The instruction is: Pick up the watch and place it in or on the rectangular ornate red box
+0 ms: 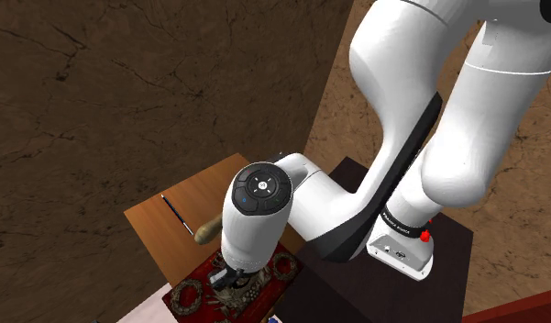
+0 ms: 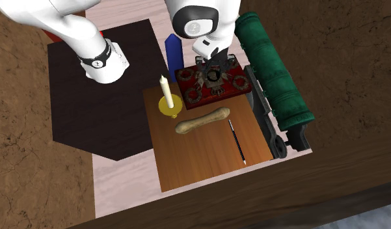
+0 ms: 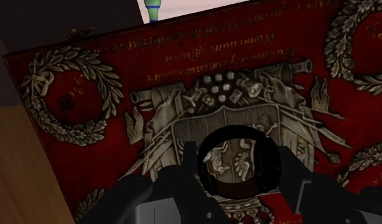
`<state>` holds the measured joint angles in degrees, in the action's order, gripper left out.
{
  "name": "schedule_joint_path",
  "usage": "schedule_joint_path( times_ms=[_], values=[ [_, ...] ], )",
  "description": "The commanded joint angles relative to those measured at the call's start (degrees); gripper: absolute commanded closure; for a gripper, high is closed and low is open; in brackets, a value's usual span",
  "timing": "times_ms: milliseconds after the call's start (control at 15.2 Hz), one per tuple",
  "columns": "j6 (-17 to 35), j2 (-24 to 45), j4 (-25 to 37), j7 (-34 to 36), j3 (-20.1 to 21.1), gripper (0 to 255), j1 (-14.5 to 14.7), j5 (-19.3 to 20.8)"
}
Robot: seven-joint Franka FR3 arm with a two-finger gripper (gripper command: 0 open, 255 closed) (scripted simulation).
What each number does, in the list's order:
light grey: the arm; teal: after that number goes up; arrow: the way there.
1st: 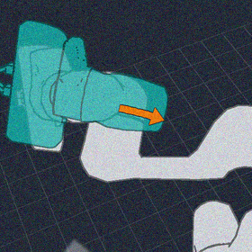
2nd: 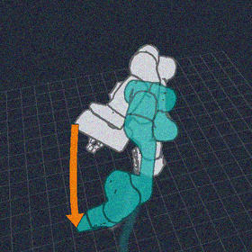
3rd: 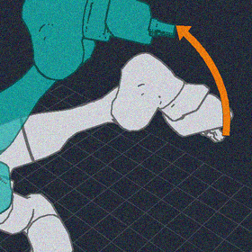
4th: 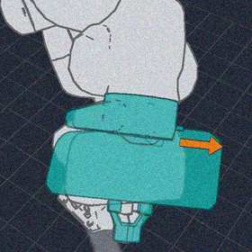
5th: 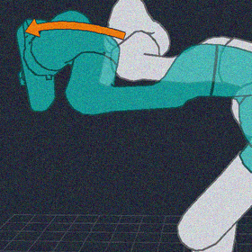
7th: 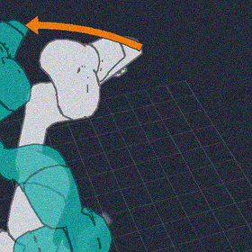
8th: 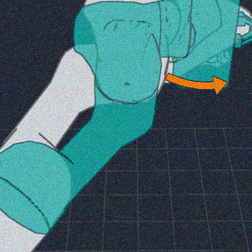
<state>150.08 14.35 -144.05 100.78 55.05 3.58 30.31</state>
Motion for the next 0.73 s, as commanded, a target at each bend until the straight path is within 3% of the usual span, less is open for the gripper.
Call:
schedule_joint_path(
  times_ms=[0, 330, 462, 594, 660],
  values=[
    [0.0, 0.0, -0.1, 0.0, 0.0, 0, 0.0, 0.0],
    [0.0, 0.1, 0.0, 0.0, 0.0, 0, 0.0, 0.0],
    [-2.0, -5.8, -0.8, -7.2, 8.0, 0, -6.2, -10.2],
    [-4.1, -13.6, -1.0, -17.0, 15.4, 0, -11.8, -23.9],
    [-4.1, -13.6, -1.0, -17.0, 14.9, 0, -11.3, -23.9]
  ],
)
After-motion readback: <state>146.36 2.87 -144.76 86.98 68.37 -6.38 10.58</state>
